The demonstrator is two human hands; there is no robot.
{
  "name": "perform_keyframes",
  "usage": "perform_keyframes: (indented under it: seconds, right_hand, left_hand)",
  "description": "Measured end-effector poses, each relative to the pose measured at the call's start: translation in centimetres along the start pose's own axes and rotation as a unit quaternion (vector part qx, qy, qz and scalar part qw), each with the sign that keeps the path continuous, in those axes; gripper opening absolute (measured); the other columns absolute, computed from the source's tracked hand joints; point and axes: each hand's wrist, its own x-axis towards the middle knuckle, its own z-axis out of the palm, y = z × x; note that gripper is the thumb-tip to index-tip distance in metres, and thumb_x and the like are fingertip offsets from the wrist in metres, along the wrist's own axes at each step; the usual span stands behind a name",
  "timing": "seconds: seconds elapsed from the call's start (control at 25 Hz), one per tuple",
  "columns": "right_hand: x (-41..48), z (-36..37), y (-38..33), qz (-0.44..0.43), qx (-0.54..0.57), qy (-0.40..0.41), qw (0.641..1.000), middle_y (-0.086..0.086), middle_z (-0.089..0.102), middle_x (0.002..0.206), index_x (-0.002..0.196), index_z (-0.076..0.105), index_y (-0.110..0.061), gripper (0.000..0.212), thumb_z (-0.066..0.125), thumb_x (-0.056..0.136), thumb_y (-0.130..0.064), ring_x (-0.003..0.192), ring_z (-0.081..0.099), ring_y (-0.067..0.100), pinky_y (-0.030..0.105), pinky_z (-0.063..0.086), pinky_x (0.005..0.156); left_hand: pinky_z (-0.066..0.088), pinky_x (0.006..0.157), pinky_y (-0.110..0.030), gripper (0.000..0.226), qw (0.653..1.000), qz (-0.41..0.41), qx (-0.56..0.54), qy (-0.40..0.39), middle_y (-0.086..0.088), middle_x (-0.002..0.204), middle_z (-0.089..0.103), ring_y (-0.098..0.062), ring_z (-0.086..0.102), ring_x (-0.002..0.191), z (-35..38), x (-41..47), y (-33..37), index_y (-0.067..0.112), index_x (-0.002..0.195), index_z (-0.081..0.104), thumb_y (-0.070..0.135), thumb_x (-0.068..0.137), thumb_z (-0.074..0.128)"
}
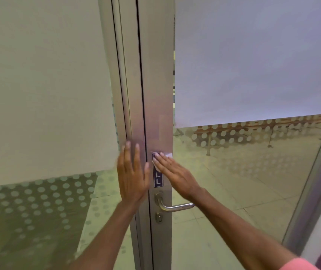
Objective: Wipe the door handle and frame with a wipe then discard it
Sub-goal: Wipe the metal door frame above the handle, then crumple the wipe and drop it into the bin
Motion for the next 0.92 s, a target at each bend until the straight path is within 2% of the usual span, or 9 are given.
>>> perform_keyframes:
  seconds: [0.08, 0.2, 0.28, 0.4, 0.48, 0.56, 0.64, 0.76, 0.92]
  right_hand:
    - [-2.6, 1.2, -3.1, 0.054, 0.048, -0.001, 0.997, 0.002, 0.020, 0.158, 0.150, 0.023, -0.015, 0.074, 0.058, 0.089, 0.007, 0.148, 0.009, 0.007, 0.025, 0.007, 0.121]
    - [-5.9, 2.8, -7.3, 0.102, 0.108, -0.025, 0.989, -0.004, 0.015, 0.159, 0.151, 0.017, -0.021, 0.062, 0.049, 0.099, -0.008, 0.147, 0.007, 0.003, 0.028, 0.008, 0.120]
    - [-7.6, 3.3, -9.6, 0.117, 0.127, -0.037, 0.984, -0.004, 0.018, 0.158, 0.151, 0.023, -0.019, 0.053, 0.043, 0.102, -0.013, 0.147, 0.012, 0.006, 0.034, 0.013, 0.120]
    - [-9.9, 4.0, -11.5, 0.109, 0.120, -0.058, 0.985, 0.003, 0.032, 0.154, 0.146, 0.037, -0.012, 0.052, 0.053, 0.097, -0.012, 0.144, 0.024, 0.017, 0.043, 0.025, 0.117]
    - [-11.6, 4.1, -12.1, 0.108, 0.128, -0.091, 0.982, 0.001, 0.028, 0.155, 0.147, 0.035, -0.012, 0.052, 0.051, 0.098, -0.023, 0.146, 0.020, 0.017, 0.042, 0.021, 0.119]
    - [-13.9, 3.9, -12.6, 0.163, 0.180, -0.102, 0.965, -0.007, 0.020, 0.158, 0.150, 0.029, -0.016, 0.057, 0.043, 0.100, -0.041, 0.147, 0.011, 0.006, 0.028, 0.012, 0.121]
    - [-16.8, 3.5, -12.9, 0.246, 0.224, -0.074, 0.940, -0.012, 0.027, 0.155, 0.147, 0.036, -0.018, 0.058, 0.044, 0.098, -0.047, 0.145, 0.018, -0.001, 0.018, 0.017, 0.118]
    - [-21.2, 2.2, -12.5, 0.346, 0.270, -0.062, 0.896, -0.007, 0.064, 0.129, 0.133, 0.056, -0.022, 0.041, 0.056, 0.093, -0.033, 0.118, 0.059, 0.007, 0.021, 0.046, 0.099]
    - [-25.9, -0.2, -11.1, 0.437, 0.334, -0.073, 0.832, -0.020, 0.071, 0.107, 0.125, 0.063, -0.027, 0.037, 0.067, 0.088, -0.031, 0.098, 0.065, -0.005, 0.023, 0.052, 0.088]
  left_hand:
    - [0.043, 0.101, -0.032, 0.049, 0.981, -0.144, -0.130, -0.024, -0.014, 0.138, 0.046, -0.023, 0.045, 0.126, -0.6, -5.5, 1.8, 0.013, 0.144, 0.038, 0.033, 0.100, 0.045]
    - [0.048, 0.076, -0.009, 0.020, 0.869, -0.322, -0.361, -0.102, 0.011, 0.106, 0.068, -0.001, 0.064, 0.098, -2.0, -10.2, 4.4, 0.045, 0.116, 0.054, 0.035, 0.101, 0.046]
    - [0.050, 0.075, -0.008, 0.021, 0.784, -0.408, -0.456, -0.104, 0.011, 0.098, 0.074, -0.001, 0.068, 0.093, -2.7, -11.7, 5.3, 0.039, 0.102, 0.066, 0.031, 0.103, 0.046]
    - [0.054, 0.076, -0.018, 0.024, 0.671, -0.519, -0.516, -0.116, -0.002, 0.103, 0.076, -0.009, 0.071, 0.095, -3.1, -14.2, 5.3, 0.017, 0.103, 0.070, 0.019, 0.104, 0.046]
    - [0.052, 0.078, -0.025, 0.024, 0.612, -0.578, -0.523, -0.133, -0.006, 0.100, 0.077, -0.014, 0.071, 0.092, -3.3, -16.0, 4.9, 0.010, 0.108, 0.070, 0.018, 0.102, 0.049]
    - [0.051, 0.068, -0.030, 0.024, 0.576, -0.624, -0.506, -0.149, -0.009, 0.086, 0.074, -0.020, 0.067, 0.077, -3.4, -17.8, 4.9, 0.002, 0.104, 0.068, 0.016, 0.102, 0.049]
    - [0.046, 0.056, -0.028, 0.024, 0.560, -0.659, -0.473, -0.167, -0.013, 0.074, 0.064, -0.022, 0.057, 0.064, -3.4, -19.3, 5.6, -0.004, 0.092, 0.063, 0.011, 0.102, 0.047]
    - [0.045, 0.049, -0.026, 0.023, 0.527, -0.680, -0.468, -0.201, -0.019, 0.083, 0.061, -0.024, 0.054, 0.064, -3.3, -21.0, 8.2, -0.007, 0.092, 0.060, 0.006, 0.103, 0.043]
    - [0.045, 0.043, -0.022, 0.022, 0.495, -0.679, -0.477, -0.257, -0.016, 0.072, 0.061, -0.020, 0.057, 0.048, -2.1, -23.0, 12.6, -0.006, 0.088, 0.060, 0.002, 0.101, 0.045]
